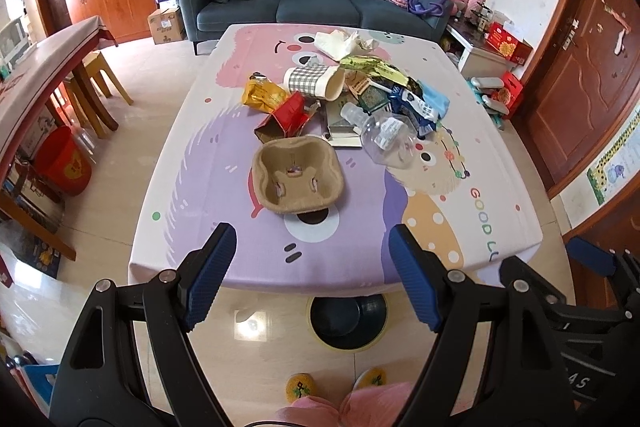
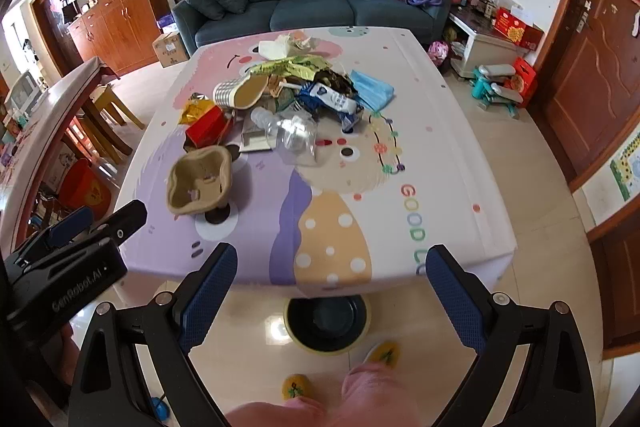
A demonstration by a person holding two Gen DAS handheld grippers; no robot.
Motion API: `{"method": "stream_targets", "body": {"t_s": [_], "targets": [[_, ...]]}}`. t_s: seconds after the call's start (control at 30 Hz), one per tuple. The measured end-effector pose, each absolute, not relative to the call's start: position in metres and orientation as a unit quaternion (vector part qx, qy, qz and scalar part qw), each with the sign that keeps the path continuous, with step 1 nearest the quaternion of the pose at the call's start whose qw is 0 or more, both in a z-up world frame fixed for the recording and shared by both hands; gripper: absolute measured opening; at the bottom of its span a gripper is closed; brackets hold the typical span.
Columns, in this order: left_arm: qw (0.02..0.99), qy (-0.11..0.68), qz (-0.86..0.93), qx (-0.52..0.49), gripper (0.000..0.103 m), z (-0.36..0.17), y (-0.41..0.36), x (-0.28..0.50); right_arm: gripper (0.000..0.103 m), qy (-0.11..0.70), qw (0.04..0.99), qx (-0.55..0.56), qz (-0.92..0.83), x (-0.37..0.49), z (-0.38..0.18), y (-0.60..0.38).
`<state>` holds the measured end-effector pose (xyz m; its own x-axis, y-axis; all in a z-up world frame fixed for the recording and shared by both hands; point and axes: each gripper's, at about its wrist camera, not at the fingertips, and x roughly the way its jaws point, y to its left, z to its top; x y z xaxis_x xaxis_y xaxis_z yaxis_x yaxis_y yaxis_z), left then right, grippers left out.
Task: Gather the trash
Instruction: 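Grasp the brown pulp cup carrier with the left tool while the right tool reaches the clear bottle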
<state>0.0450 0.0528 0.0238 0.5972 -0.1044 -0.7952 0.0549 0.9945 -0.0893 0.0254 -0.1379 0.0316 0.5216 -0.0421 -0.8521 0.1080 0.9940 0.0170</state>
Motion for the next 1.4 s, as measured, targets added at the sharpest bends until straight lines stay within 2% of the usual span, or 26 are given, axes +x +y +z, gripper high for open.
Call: {"method": "stream_targets", "body": {"t_s": [0.07,0.13,0.2,0.3,0.57,0.87,0.93,1.13,1.4], "targets": [[0.891,0.451,-0.036,-0.032,0.077,0.022,0.056,0.055,0.096,0.485,0.873,0.035,-0.034,0.035,0.031,-0.142],[0.889,0.455,-0.025,-0.038,0.077,0.019,0.06,0.064,0.091,0.486,0.873,0.035,-0.02,0.048,0.028,-0.148],[0.886,0.462,-0.018,-0.048,0.077,0.015,0.065,0.075,0.083,0.489,0.871,0.034,-0.005,0.063,0.024,-0.151],[0.876,0.476,0.002,-0.072,0.077,0.006,0.078,0.093,0.079,0.507,0.861,0.035,0.033,0.095,0.011,-0.158],[0.842,0.522,0.057,-0.127,0.077,-0.027,0.109,0.143,0.076,0.546,0.828,0.022,0.127,0.179,-0.034,-0.17],[0.804,0.569,0.101,-0.14,0.076,-0.08,0.113,0.187,0.076,0.578,0.793,-0.019,0.191,0.264,-0.087,-0.171],[0.798,0.577,0.11,-0.135,0.076,-0.09,0.109,0.196,0.073,0.583,0.787,-0.029,0.199,0.277,-0.096,-0.168],[0.784,0.593,0.127,-0.134,0.071,-0.114,0.1,0.219,0.063,0.586,0.773,-0.05,0.237,0.295,-0.112,-0.155],[0.768,0.607,0.116,-0.164,0.049,-0.134,0.102,0.23,0.052,0.573,0.767,-0.079,0.28,0.287,-0.114,-0.139]]}}
